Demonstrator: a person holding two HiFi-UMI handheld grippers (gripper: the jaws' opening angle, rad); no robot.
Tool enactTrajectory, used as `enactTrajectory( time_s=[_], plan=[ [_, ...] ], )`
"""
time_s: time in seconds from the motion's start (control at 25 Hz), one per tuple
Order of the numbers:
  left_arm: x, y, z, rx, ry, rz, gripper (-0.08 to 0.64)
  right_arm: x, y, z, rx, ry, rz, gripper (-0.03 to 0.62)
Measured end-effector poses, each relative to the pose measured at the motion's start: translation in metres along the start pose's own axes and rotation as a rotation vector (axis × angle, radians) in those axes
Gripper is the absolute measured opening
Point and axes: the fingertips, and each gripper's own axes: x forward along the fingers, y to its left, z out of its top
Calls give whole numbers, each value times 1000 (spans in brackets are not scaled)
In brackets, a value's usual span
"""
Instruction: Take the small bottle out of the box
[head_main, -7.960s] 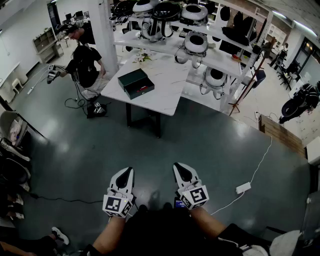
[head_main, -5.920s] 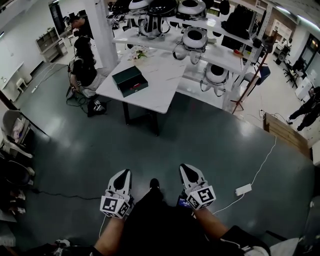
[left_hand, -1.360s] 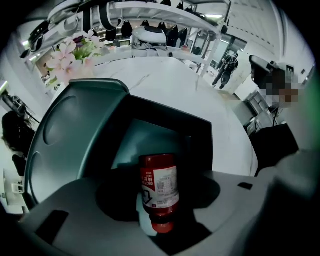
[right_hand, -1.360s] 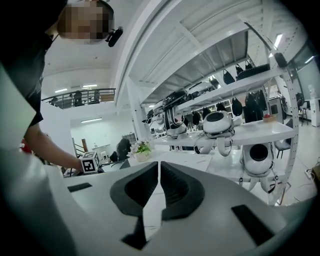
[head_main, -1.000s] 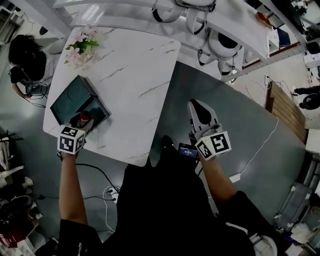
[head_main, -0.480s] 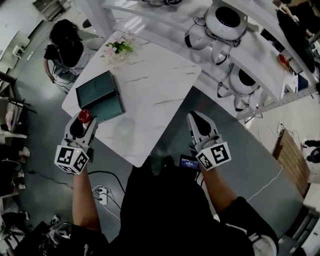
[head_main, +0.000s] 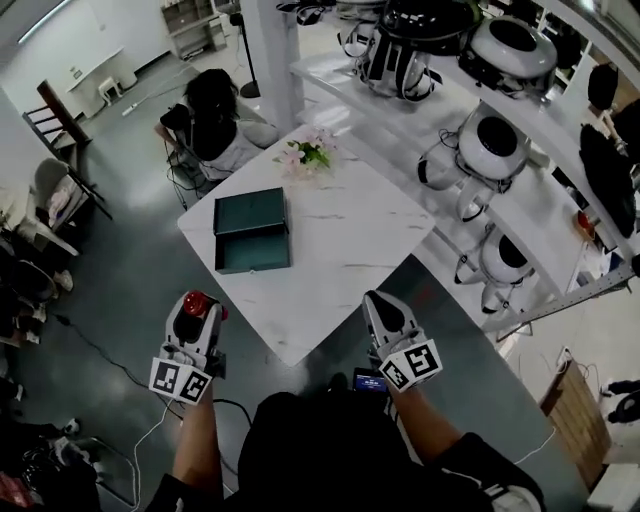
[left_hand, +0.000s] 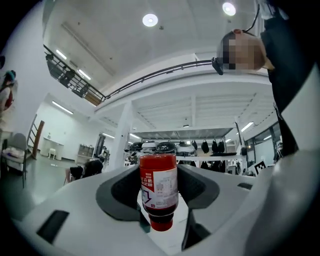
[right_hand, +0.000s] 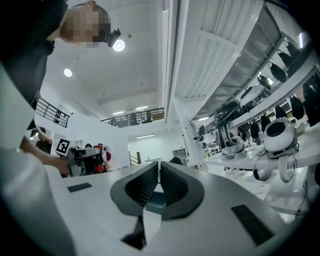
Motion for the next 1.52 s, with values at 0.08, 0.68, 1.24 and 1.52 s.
enactTrajectory(
  time_s=[0.08, 0.68, 1.24, 1.52],
  plan=[
    [-16, 1, -3, -29, 14, 19, 230, 5, 21, -1, 8, 8, 24, 40],
    [-164, -59, -18, -182, 22, -119, 230, -60, 158, -4, -53, 87, 36, 40],
    [-256, -111, -18, -176, 18, -105, 232, -131, 218, -16, -62, 108, 80, 40],
    [-263, -152, 7, -140, -9, -54, 232, -142, 214, 21, -86, 24, 194, 40]
  ],
)
